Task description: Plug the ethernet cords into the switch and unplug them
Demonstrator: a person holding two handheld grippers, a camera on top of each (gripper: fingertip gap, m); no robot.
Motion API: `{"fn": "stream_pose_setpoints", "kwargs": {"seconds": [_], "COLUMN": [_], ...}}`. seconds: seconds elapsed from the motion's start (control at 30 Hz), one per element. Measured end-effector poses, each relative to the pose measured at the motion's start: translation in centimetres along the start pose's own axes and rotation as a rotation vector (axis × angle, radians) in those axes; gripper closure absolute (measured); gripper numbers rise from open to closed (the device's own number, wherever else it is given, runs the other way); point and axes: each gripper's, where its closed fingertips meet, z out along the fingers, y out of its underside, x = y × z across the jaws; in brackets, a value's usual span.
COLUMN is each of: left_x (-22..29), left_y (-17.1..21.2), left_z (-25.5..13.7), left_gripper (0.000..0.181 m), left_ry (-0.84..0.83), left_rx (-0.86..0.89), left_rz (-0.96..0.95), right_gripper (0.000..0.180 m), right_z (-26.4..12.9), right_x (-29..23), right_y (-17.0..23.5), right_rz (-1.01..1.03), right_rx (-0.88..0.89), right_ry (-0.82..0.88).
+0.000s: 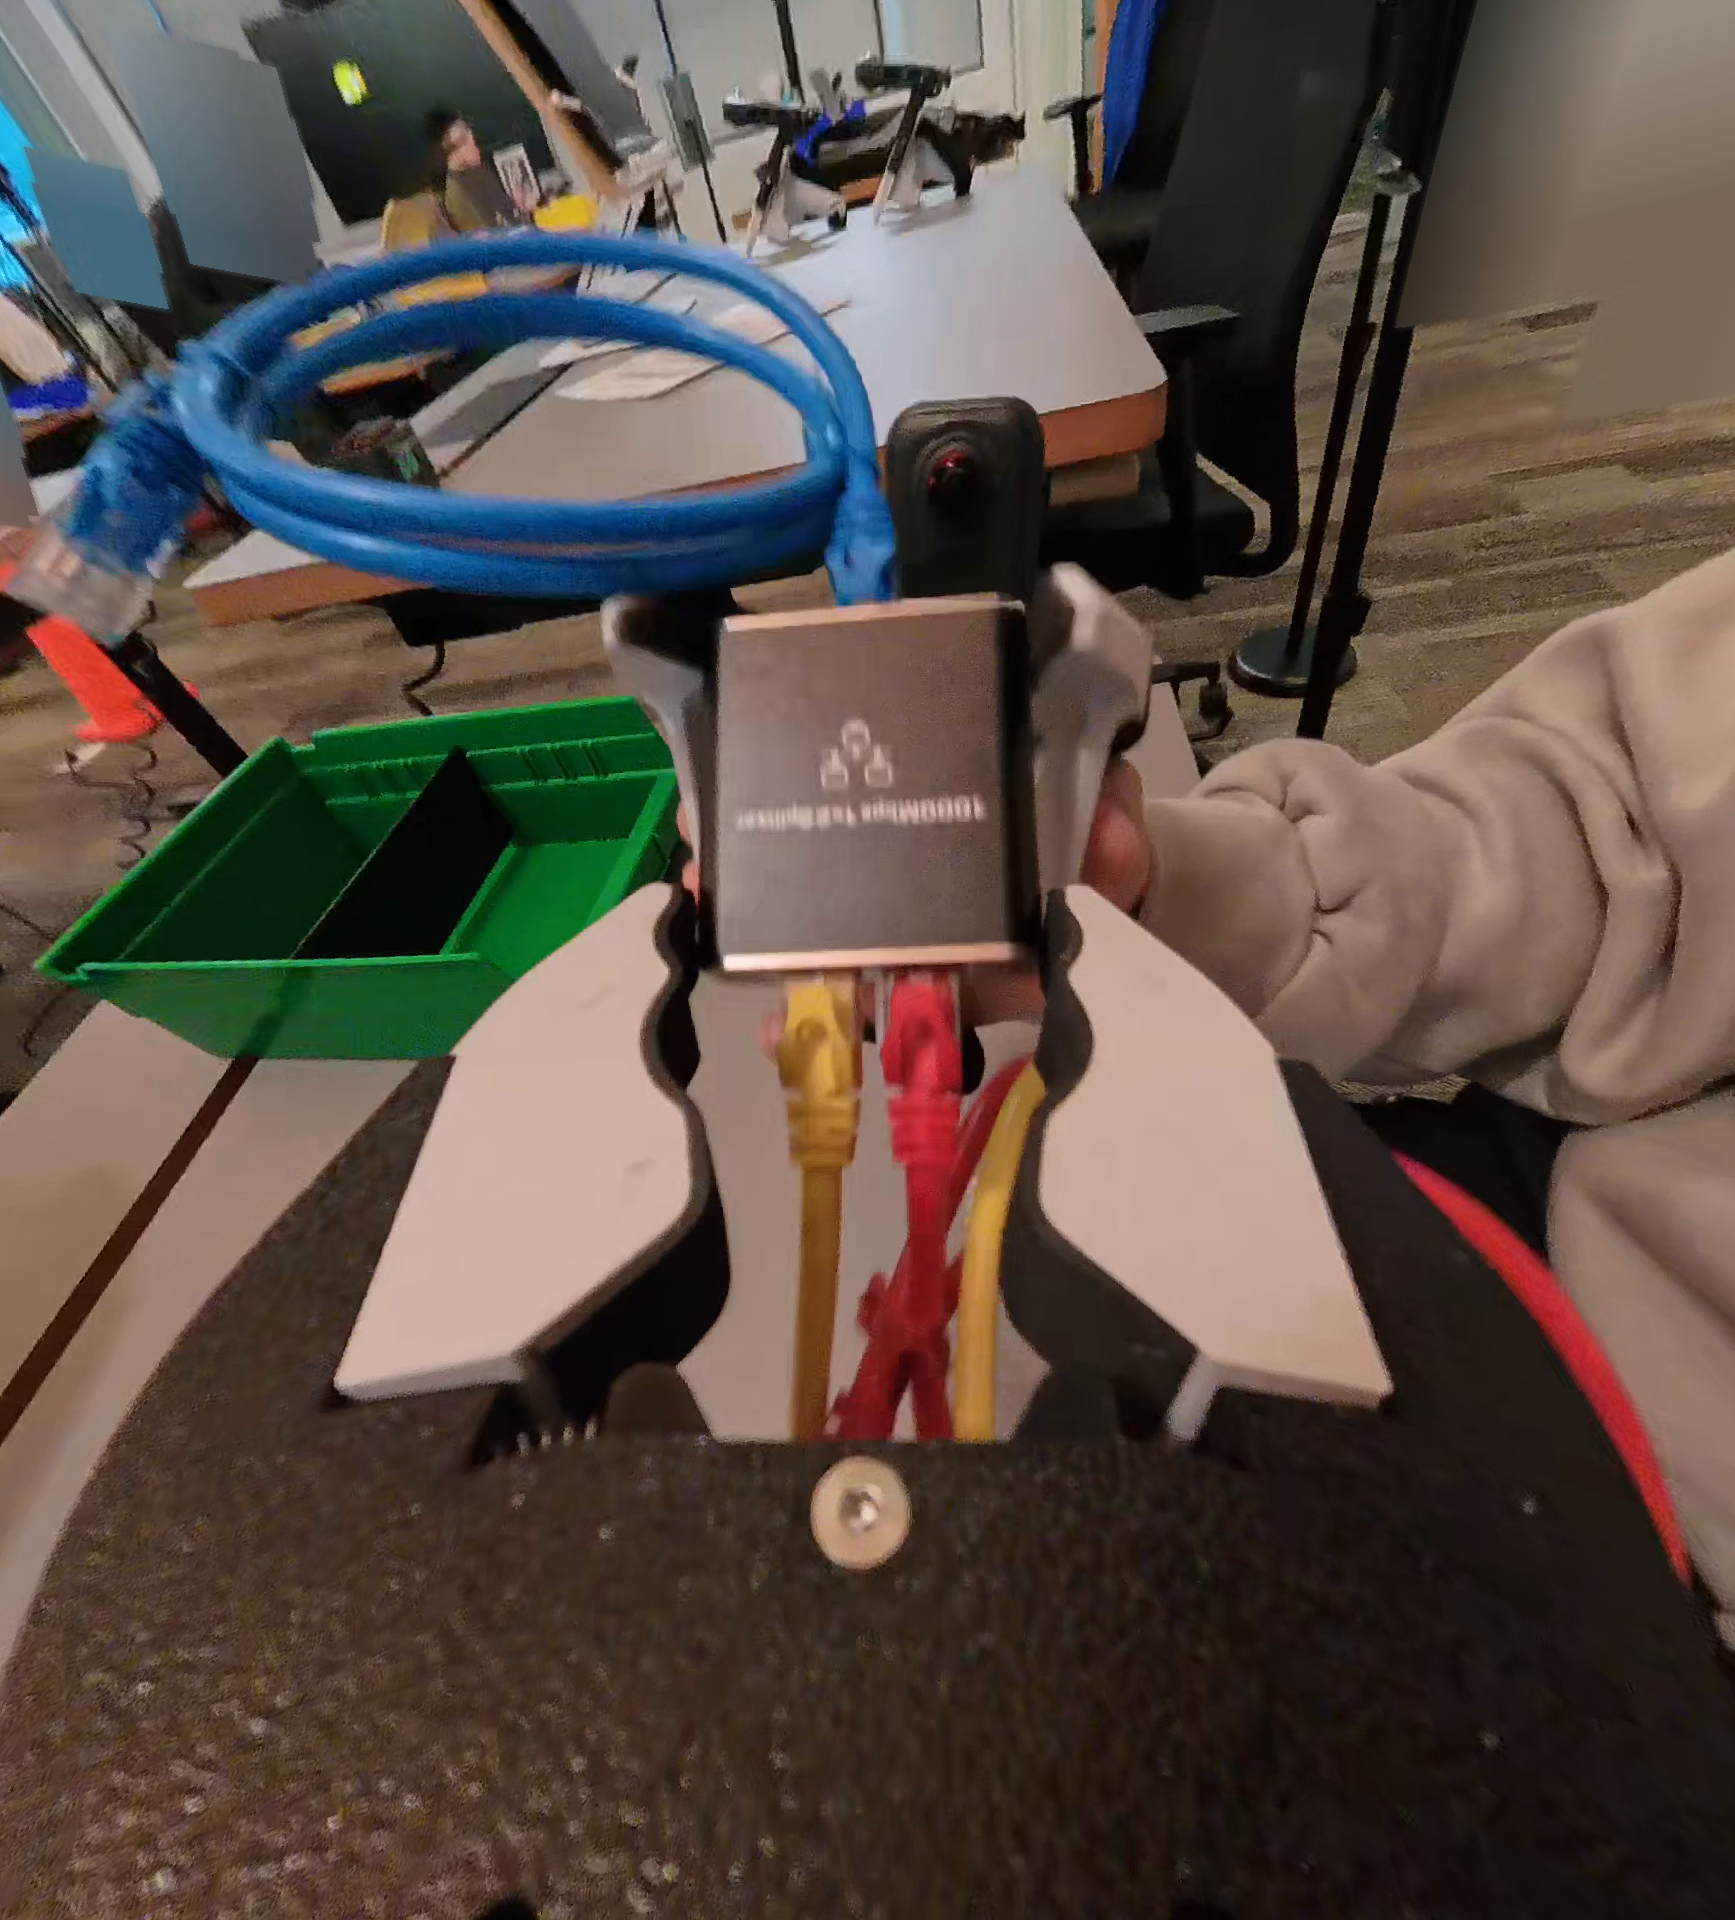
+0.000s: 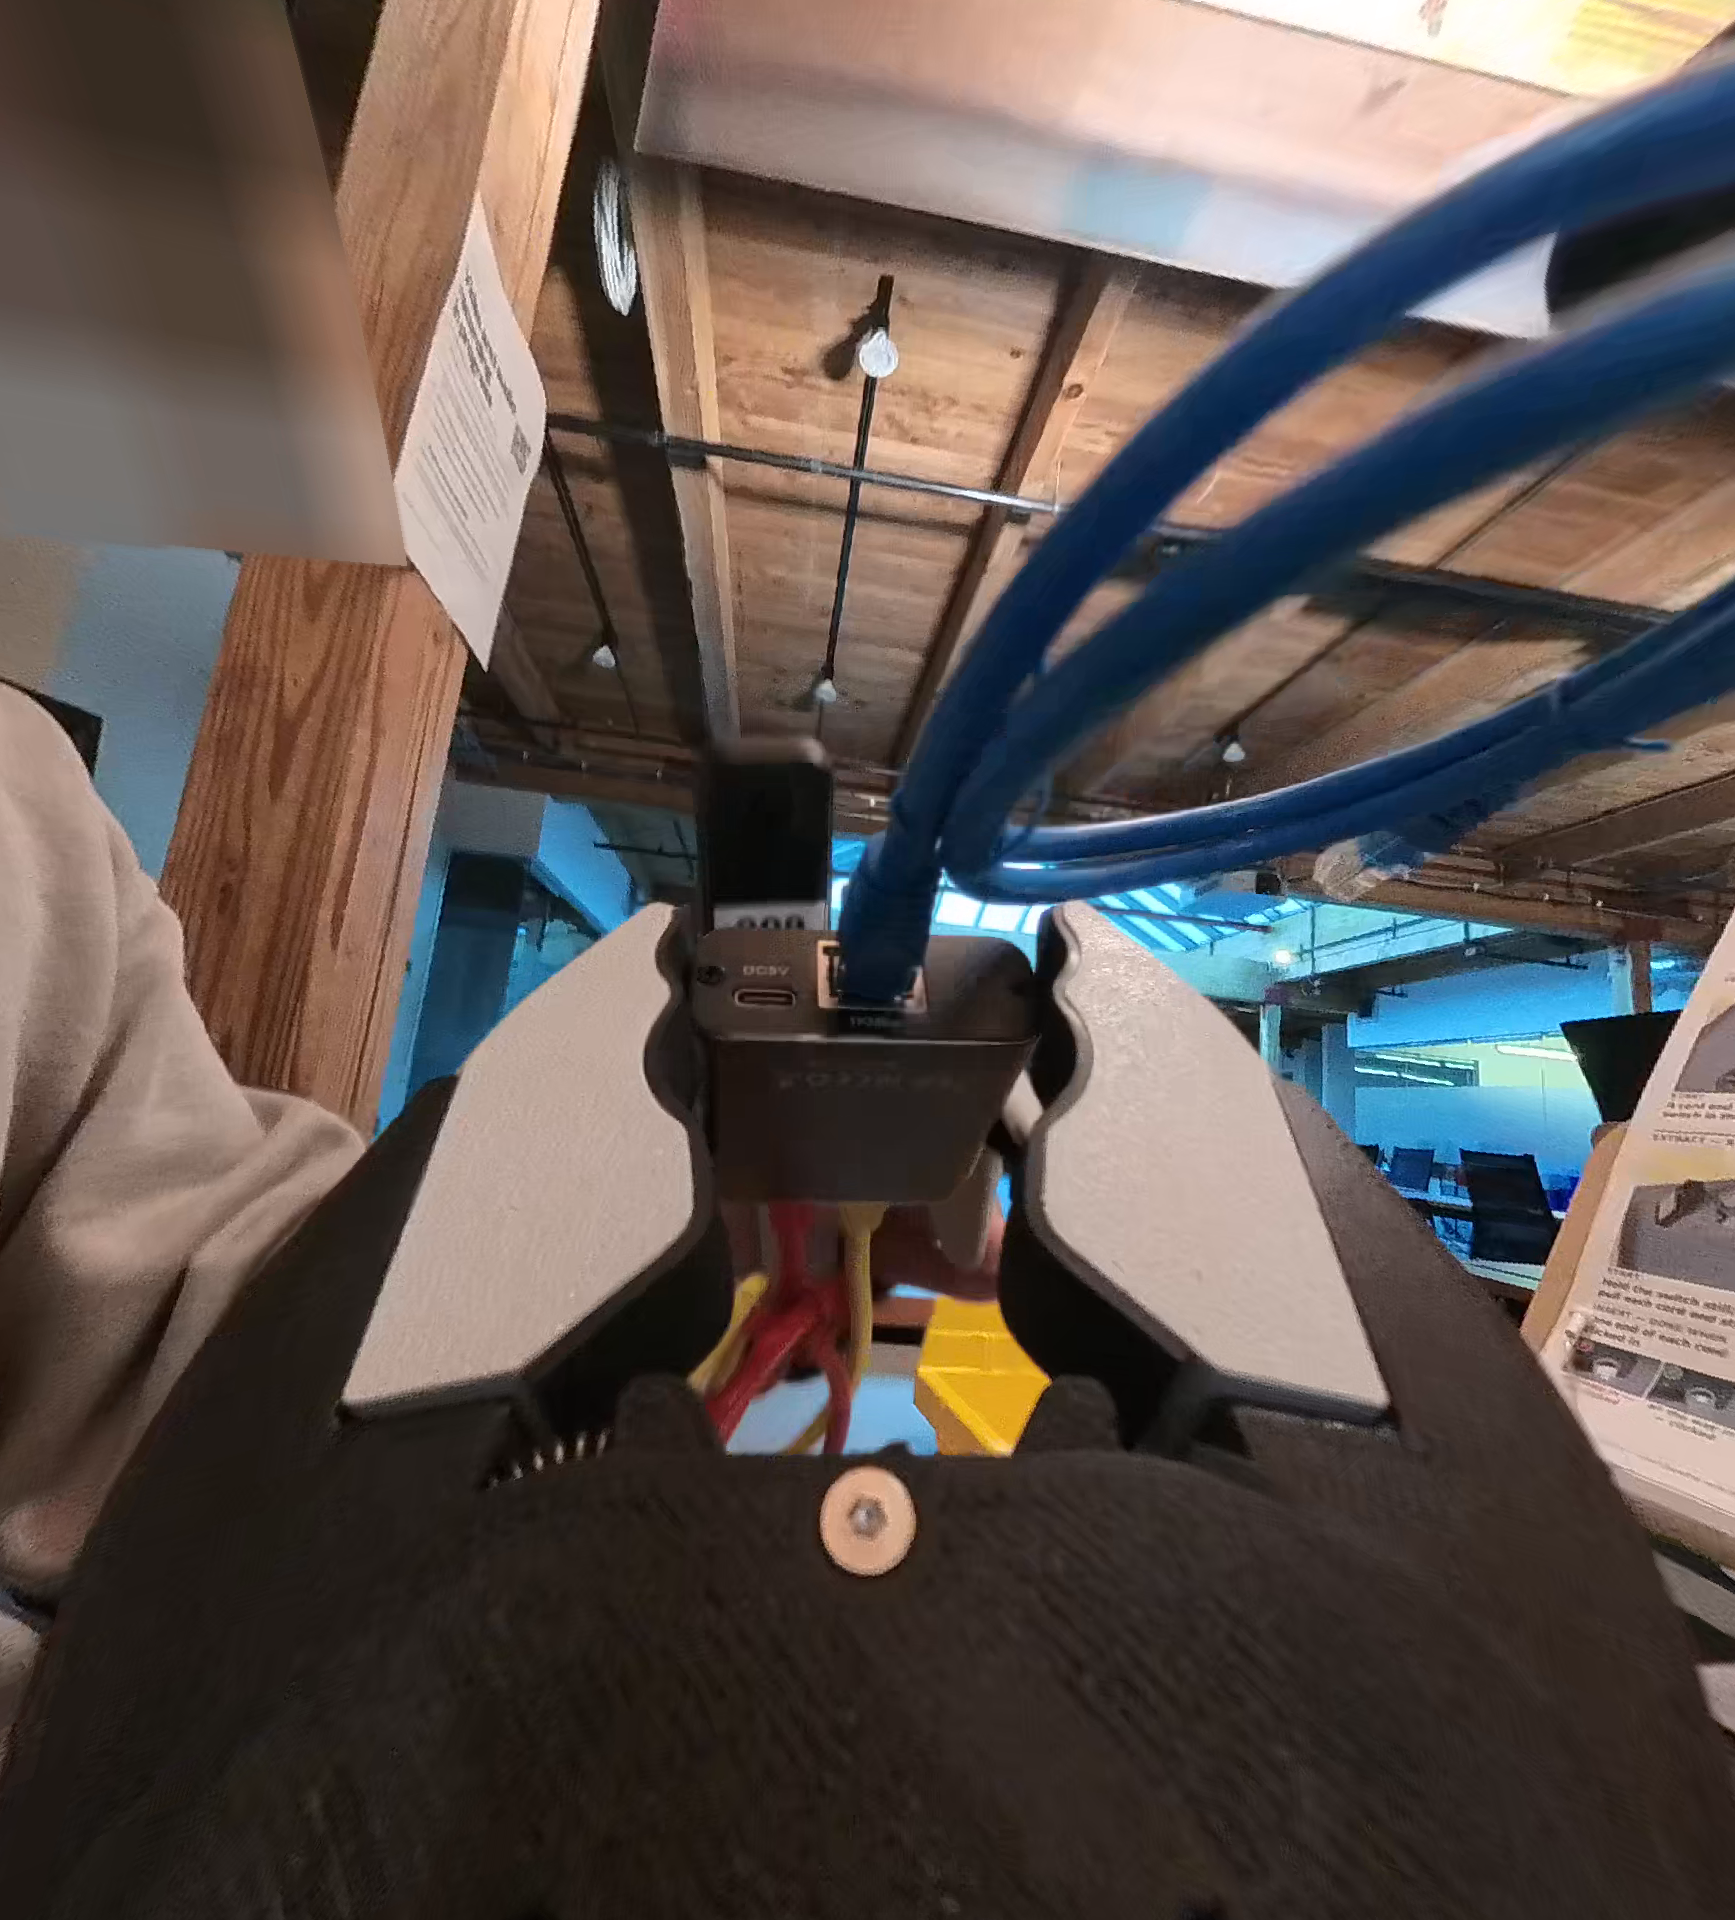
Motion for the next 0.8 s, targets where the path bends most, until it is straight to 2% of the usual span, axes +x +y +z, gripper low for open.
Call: {"fn": "stream_pose_setpoints", "kwargs": {"seconds": [0.17, 0.27, 0.37, 0.5, 0.6, 0.7, 0.8], "left_x": [0.2, 0.9, 1.4, 1.7, 1.4, 0.9, 0.3], "left_y": [1.2, 1.3, 1.1, 1.9, 1.9, 2.2, 3.2], "left_z": [0.2, 0.6, 1.0, 1.6, 1.8, 1.7, 1.2], "left_gripper": [0.121, 0.125, 0.123, 0.123, 0.125, 0.135, 0.137], "left_ry": [-0.043, -0.018, 0.030, 0.096, 0.048, -0.023, -0.038], "left_rx": [0.043, 0.039, 0.086, 0.166, 0.200, 0.157, 0.033], "left_rz": [0.006, 0.047, 0.004, -0.152, -0.174, -0.129, -0.134], "right_gripper": [0.116, 0.116, 0.116, 0.116, 0.116, 0.117, 0.116], "right_z": [-0.1, -0.2, -0.2, -0.2, -0.3, -0.5, -0.7], "right_x": [-0.3, -0.4, -0.7, -0.6, -0.2, -0.2, 0.3], "right_y": [-0.3, -0.2, -0.6, -0.1, 0.0, 0.1, 1.3], "right_rz": [0.065, 0.124, 0.141, 0.103, 0.102, 0.117, 0.101], "right_rx": [0.033, 0.091, 0.139, 0.083, 0.062, 0.030, -0.132], "right_ry": [-0.048, -0.065, -0.094, -0.081, -0.063, -0.080, -0.056]}}
